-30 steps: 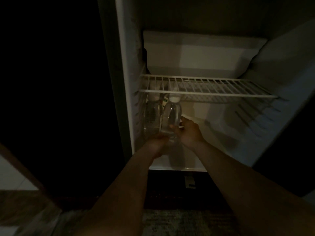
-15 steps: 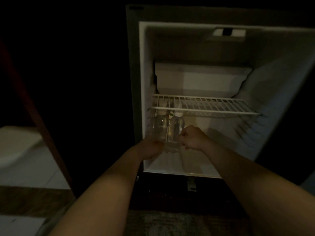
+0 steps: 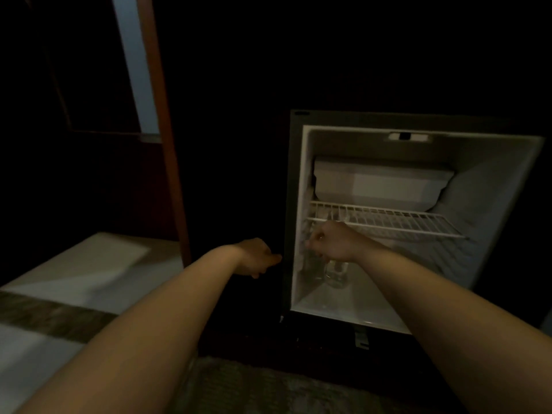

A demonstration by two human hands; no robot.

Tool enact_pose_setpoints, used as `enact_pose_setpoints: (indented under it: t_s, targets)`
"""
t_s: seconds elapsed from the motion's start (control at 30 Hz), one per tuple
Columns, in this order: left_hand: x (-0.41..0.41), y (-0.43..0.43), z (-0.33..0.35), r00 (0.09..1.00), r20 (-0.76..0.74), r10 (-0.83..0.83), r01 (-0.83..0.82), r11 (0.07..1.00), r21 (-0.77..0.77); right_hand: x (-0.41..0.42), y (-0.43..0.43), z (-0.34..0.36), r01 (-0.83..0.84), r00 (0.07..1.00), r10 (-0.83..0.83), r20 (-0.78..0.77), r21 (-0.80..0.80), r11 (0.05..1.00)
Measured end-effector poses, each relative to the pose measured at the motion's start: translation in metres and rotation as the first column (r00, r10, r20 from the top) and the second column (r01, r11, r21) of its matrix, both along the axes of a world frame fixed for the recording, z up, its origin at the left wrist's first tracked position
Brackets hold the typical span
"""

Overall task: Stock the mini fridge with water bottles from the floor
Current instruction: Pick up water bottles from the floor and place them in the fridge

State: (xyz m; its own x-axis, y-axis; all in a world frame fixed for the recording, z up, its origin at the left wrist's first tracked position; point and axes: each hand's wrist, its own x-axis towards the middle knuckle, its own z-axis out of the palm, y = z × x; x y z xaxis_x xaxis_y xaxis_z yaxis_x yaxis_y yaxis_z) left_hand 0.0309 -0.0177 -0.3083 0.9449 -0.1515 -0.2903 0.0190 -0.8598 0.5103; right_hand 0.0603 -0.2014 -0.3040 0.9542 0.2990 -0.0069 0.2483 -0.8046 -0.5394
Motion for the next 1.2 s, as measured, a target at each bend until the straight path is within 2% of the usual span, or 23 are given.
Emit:
enact_pose_setpoints:
  t_s: [0.27,0.4,0.57,0.8,1.0,1.2]
  targets:
    - [-0.06,0.082,0.022,0.998,-0.012,-0.068,0.068,0.997,-0.032,-0.04,0.069,0.031,-0.202,0.969,0.198,-0.145,-0.011,0.979]
    - [-0.08,0.126,0.026,0.998,-0.025,0.059,-0.058,0.997,0.049,-0.062,0.119,0.022,-0.212,0.971,0.208,-0.115,-0.027,0.977]
    - [-0.108,0.18,0.004,0.964,-0.094,0.248,-0.227,0.955,0.192,-0.084,0.177,-0.005,-0.267,0.96,0.255,-0.12,-0.099,0.959]
    - [-0.148,0.226,-0.026,0.924,-0.189,0.333,-0.27,0.917,0.293,-0.104,0.238,-0.037,-0.433,0.896,0.395,-0.205,-0.196,0.88]
    - [-0.17,0.271,-0.064,0.904,-0.165,0.395,-0.264,0.818,0.512,-0.123,0.285,-0.071,-0.562,0.824,0.497,-0.273,-0.278,0.779]
    - [-0.19,0.301,-0.102,0.845,-0.181,0.503,-0.366,0.791,0.49,-0.135,0.316,-0.1,-0.642,0.766,0.565,-0.308,-0.304,0.704]
